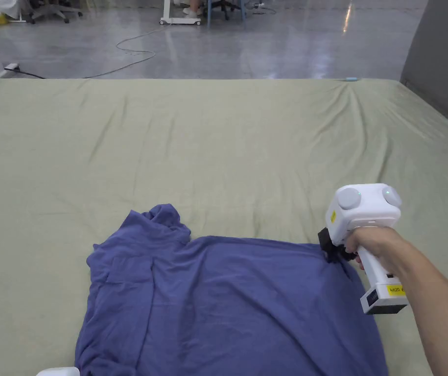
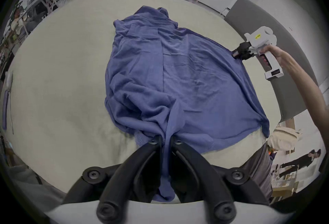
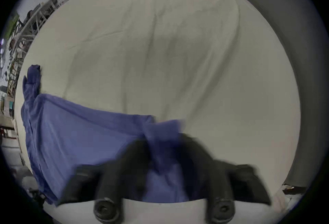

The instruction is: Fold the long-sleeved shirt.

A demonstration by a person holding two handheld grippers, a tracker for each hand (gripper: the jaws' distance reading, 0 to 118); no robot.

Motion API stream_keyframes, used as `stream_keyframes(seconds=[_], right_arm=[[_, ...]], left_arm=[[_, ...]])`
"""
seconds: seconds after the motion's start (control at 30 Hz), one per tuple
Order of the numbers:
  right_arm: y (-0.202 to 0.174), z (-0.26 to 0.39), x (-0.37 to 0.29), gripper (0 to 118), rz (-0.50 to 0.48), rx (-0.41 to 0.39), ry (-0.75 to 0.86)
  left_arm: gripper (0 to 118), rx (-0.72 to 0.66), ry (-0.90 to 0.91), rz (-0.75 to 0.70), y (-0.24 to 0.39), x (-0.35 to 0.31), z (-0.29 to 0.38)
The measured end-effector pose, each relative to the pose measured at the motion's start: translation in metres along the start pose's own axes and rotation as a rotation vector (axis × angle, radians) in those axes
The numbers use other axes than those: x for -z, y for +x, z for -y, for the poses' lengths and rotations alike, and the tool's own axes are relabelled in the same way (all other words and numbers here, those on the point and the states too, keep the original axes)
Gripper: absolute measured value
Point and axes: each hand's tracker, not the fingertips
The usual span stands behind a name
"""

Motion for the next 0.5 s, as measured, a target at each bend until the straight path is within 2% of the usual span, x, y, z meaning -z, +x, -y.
stream_keyframes(seconds=[0.1, 0.2, 0.3, 0.4, 0.43, 0.5], right_arm=[[-0.001, -0.001, -0.017, 0, 0.028, -0.022, 0.013], [0.003, -0.002, -0.057, 0, 0.028, -0.058, 0.109], [0.014, -0.012, -0.124, 0, -0.018, -0.042, 0.235], [0.025, -0.026, -0.199, 0, -0.067, -0.041, 0.35], [0.028, -0.03, -0.228, 0, -0.049, -0.053, 0.41], [0.031, -0.035, -0.29, 0, 0.049, -0.05, 0.527]], left_arm=[[1, 0.025, 0.028, 0.011, 0.005, -0.008, -0.01], [1, 0.068, 0.124, 0.031, 0.015, -0.03, -0.038], [1, 0.132, 0.233, 0.006, 0.026, -0.065, -0.088], [1, 0.147, 0.416, 0.008, 0.041, -0.119, -0.145], [1, 0.16, 0.474, 0.0, 0.048, -0.14, -0.167], [1, 0.213, 0.611, -0.053, 0.067, -0.185, -0.205]])
